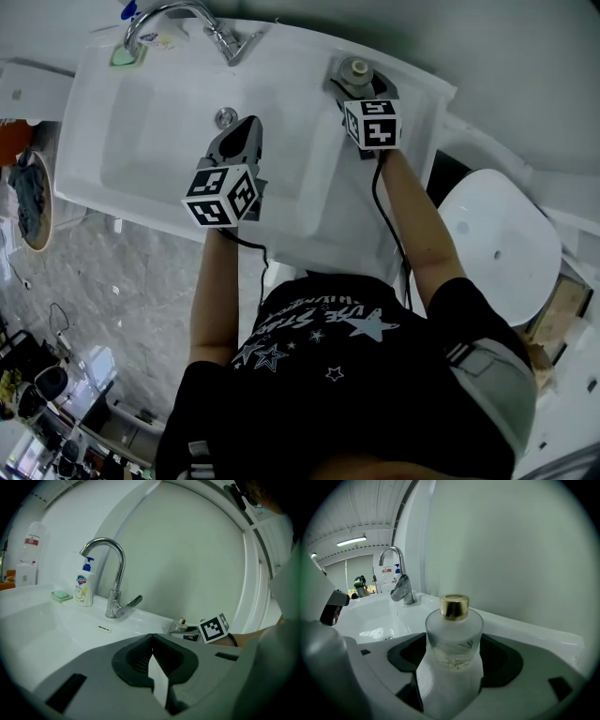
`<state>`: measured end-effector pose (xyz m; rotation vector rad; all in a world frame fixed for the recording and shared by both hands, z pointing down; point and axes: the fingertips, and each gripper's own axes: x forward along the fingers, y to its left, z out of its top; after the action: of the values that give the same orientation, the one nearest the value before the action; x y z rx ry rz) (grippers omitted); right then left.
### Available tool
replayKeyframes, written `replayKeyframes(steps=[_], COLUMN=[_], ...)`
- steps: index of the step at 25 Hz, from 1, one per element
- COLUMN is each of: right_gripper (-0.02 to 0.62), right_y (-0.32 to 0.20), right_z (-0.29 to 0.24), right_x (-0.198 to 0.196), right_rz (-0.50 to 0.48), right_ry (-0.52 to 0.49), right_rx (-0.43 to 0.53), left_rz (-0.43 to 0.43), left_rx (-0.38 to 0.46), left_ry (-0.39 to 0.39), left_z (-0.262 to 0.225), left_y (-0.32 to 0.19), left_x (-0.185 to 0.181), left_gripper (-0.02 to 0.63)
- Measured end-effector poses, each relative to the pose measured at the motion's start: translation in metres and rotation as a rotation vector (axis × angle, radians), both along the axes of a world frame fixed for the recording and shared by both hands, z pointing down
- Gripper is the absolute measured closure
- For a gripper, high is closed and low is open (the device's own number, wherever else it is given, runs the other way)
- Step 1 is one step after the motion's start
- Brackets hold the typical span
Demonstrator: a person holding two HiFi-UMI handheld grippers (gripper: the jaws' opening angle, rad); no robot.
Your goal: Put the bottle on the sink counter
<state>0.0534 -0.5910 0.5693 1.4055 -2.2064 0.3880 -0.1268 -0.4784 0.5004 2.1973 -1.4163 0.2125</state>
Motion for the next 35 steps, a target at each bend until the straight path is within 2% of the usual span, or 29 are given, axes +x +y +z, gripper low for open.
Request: replayKeyframes(steps=[7, 13, 21, 22, 23, 24, 26, 31, 35], right_gripper=[0.272, 0.272, 0.283, 0.326, 0.435, 0.483, 0.488, 0.576, 0.589], right_y=[0.034, 0.068, 0.13, 0.138, 0.145, 0.152, 0.167, 0.203, 0.228], right_z=[-0.009, -0.032, -0.073, -0.075, -0.077, -0.078, -0.08, -0.093, -0.109], right_x=[0.008, 0.012, -0.005, -0.004, -0.003, -0.001, -0.002, -0.011, -0.021], right_rz=[0.034, 0.077, 0.028, 0.039, 0.055, 0.066, 0.067, 0.038, 0.019], right_ry=[-0.014, -0.064, -0.143, -0.14, -0.135, -0.132, -0.141, -0.135, -0.141], right_rx=[-0.01, 0.028, 0.09, 0.095, 0.1, 0.105, 0.106, 0.135, 0.157], left_rz=[-0.01, -0.022, -0.032, -0.032, -0.032, -0.032, -0.033, -0.044, -0.054], left_rx=[0.033, 0.059, 0.085, 0.086, 0.087, 0.088, 0.092, 0.107, 0.12], left_ry=[0.004, 0.008, 0.007, 0.006, 0.006, 0.005, 0.003, -0.003, -0.004], left_z=[-0.017, -0.032, -0.053, -0.055, -0.056, -0.057, -0.059, -0.068, -0.079], left_y=[0.026, 0.06, 0.119, 0.126, 0.134, 0.142, 0.158, 0.194, 0.219], left_x=[-0.004, -0.007, -0.008, -0.008, -0.007, -0.006, -0.006, -0.013, -0.02], left_gripper=[0.597, 0.597, 0.597, 0.597, 0.597, 0.597, 0.597, 0.597, 0.597])
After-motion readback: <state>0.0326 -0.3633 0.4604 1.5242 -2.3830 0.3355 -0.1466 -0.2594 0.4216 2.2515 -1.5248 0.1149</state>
